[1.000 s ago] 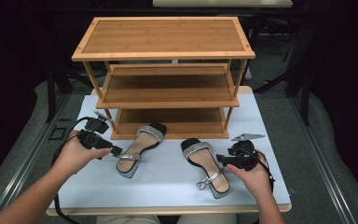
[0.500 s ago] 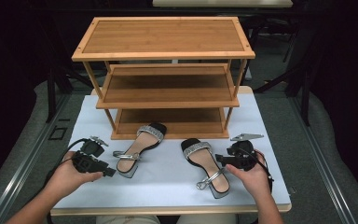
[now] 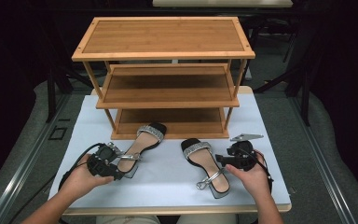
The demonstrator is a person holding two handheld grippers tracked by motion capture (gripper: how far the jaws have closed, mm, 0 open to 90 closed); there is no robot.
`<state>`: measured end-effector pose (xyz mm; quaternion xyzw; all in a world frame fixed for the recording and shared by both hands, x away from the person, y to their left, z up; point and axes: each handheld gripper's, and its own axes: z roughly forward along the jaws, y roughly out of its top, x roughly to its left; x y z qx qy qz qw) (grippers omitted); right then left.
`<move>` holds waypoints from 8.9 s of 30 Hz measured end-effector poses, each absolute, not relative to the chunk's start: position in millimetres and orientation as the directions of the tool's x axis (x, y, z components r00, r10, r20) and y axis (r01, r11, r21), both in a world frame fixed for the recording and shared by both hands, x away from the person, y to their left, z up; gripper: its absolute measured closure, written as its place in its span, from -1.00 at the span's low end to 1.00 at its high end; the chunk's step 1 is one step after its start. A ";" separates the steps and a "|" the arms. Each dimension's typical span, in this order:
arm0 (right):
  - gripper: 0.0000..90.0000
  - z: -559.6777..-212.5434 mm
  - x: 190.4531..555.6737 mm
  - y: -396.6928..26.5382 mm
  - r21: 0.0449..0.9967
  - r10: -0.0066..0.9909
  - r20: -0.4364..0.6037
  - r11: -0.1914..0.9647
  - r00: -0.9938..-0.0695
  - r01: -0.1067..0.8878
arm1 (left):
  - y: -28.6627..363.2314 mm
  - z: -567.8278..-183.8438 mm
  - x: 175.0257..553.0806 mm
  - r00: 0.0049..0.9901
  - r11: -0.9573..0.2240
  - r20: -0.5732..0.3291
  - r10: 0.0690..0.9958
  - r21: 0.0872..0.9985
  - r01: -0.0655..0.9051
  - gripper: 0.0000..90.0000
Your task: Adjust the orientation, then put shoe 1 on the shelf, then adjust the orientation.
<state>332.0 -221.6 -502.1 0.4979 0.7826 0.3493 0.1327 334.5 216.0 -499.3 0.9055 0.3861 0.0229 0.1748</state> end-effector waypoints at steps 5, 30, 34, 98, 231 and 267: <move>-0.08 -502.1 331.9 -220.3 0.679 0.873 0.139 0.260 -0.468 0.686 | 195.8 -500.2 333.6 0.717 -0.650 -0.113 0.688 0.345 0.677 0.15; -0.08 -506.2 334.0 -216.9 0.674 0.870 0.137 0.269 -0.474 0.688 | 163.4 -500.9 355.2 0.649 -0.568 -0.104 0.754 0.393 0.723 -0.21; -0.08 -505.7 334.0 -218.5 0.677 0.869 0.144 0.263 -0.473 0.688 | 150.1 -502.4 363.7 0.609 -0.530 -0.101 0.787 0.395 0.750 -0.21; -0.09 -507.2 333.2 -221.4 0.683 0.871 0.144 0.256 -0.470 0.684 | 129.3 -505.8 449.3 0.528 -0.439 -0.087 0.845 0.449 0.778 -0.15; -0.06 -492.0 375.7 -142.9 0.363 0.902 0.144 0.335 -0.408 0.869 | 213.5 -496.0 388.7 0.562 -0.397 -0.269 0.782 0.479 0.783 -0.05; -0.10 -483.7 401.4 -122.7 0.513 0.911 0.137 0.271 -0.390 0.814 | 213.4 -502.8 390.0 0.560 -0.404 -0.267 0.785 0.464 0.788 -0.06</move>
